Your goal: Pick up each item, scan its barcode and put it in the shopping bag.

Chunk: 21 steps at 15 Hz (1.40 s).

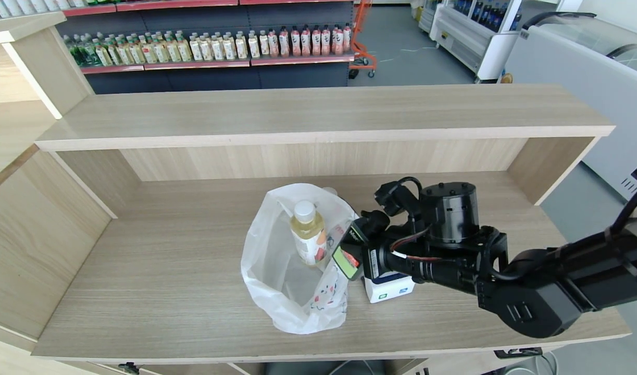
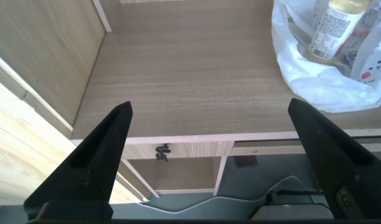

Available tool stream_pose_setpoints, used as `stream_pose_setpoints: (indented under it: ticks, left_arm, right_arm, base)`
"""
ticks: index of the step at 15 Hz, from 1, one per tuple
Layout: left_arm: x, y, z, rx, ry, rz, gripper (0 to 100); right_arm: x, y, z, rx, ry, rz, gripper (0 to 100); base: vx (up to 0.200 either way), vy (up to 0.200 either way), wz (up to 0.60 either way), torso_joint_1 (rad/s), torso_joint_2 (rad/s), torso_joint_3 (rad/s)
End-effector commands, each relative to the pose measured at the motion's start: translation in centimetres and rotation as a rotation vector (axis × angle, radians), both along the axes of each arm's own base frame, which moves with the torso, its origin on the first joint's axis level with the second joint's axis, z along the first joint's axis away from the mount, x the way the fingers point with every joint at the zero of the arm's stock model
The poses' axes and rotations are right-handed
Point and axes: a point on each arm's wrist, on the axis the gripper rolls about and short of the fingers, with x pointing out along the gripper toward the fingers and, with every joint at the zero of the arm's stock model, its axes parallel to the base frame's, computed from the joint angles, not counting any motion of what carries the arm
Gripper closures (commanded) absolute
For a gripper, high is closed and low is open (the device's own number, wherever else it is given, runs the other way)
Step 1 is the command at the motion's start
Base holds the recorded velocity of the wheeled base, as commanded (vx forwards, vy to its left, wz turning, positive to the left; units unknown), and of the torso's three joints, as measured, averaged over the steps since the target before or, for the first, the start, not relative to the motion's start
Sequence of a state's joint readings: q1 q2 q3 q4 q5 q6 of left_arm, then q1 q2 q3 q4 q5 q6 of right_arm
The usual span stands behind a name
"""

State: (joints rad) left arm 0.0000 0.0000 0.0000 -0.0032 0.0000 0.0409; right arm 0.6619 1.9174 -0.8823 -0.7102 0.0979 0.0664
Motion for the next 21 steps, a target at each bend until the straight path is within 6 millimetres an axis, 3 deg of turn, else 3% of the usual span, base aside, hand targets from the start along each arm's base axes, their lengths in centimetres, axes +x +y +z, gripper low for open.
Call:
stream_pose_setpoints:
  ticks: [1, 7, 21]
  left_arm:
    - [0.0, 0.0, 0.0, 0.001, 0.0, 0.0, 0]
    - [0.0, 0.0, 0.0, 0.002, 0.0, 0.0, 0]
    - [0.0, 0.0, 0.0, 0.002, 0.0, 0.0, 0]
  right_arm:
    - [0.3, 1.0, -0.7, -0.006, 0.012, 0.017, 100]
    - [1.7, 3.4, -2.5, 0.004, -0.015, 0.045, 100]
    - [2.3, 7.2, -5.9, -0.069, -0.05, 0.078, 100]
  base:
    - [0.0, 0.0, 0.0, 0.0, 0.0, 0.0]
    - [0.0, 0.0, 0.0, 0.0, 0.0, 0.0]
    - [0.0, 0.0, 0.0, 0.0, 0.0, 0.0]
